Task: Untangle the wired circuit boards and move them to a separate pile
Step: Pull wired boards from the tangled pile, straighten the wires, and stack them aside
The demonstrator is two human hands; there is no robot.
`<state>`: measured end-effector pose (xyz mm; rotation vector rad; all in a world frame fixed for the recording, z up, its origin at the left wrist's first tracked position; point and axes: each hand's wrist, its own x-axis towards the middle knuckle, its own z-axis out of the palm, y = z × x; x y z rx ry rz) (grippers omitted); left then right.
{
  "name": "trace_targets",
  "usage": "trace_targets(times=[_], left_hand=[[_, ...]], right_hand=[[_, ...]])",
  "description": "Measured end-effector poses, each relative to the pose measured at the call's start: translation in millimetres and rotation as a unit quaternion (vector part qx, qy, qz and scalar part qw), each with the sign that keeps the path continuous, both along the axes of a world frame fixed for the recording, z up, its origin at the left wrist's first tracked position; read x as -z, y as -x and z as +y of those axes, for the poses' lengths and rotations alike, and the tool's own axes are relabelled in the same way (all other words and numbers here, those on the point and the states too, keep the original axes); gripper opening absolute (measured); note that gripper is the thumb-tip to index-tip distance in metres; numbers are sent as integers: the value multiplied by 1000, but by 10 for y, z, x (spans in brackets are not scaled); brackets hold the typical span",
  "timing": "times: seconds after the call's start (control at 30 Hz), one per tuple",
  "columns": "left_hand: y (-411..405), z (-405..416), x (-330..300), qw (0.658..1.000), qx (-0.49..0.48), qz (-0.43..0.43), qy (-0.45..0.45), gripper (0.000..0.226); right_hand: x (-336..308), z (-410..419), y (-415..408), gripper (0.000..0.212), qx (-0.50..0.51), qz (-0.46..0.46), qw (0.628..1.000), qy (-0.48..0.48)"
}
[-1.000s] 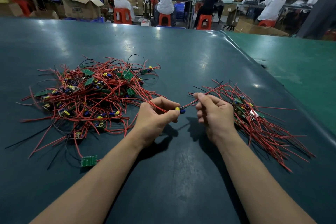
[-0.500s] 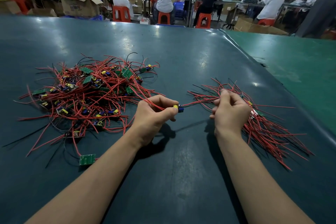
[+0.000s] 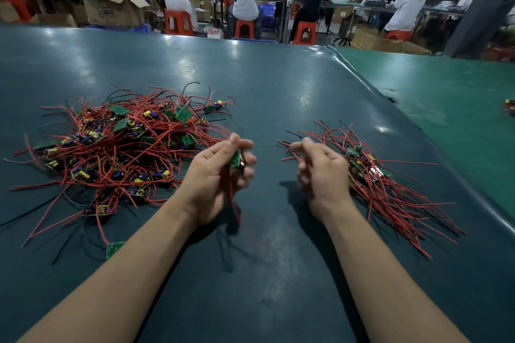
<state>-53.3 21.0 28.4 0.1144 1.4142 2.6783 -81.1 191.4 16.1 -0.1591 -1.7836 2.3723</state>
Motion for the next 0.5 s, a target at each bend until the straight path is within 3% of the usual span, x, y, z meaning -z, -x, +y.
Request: trace_targets(times=[0.1, 0.2, 0.27, 0.5], left_hand=[[-28, 41, 50, 990, 69, 27, 120, 30], [-57, 58, 75, 976, 126, 30, 177, 29], [-60, 68, 76, 969, 134, 26, 206, 30], [-69, 62, 54, 965, 148, 27, 214, 31]], right_hand=[[-22, -61, -64, 29, -156, -39, 984, -79], [-45, -83, -124, 22, -233, -38, 972, -20], [-55, -72, -139, 18, -247, -30, 969, 13], [-48, -42, -112, 22, -269, -26, 963, -16]])
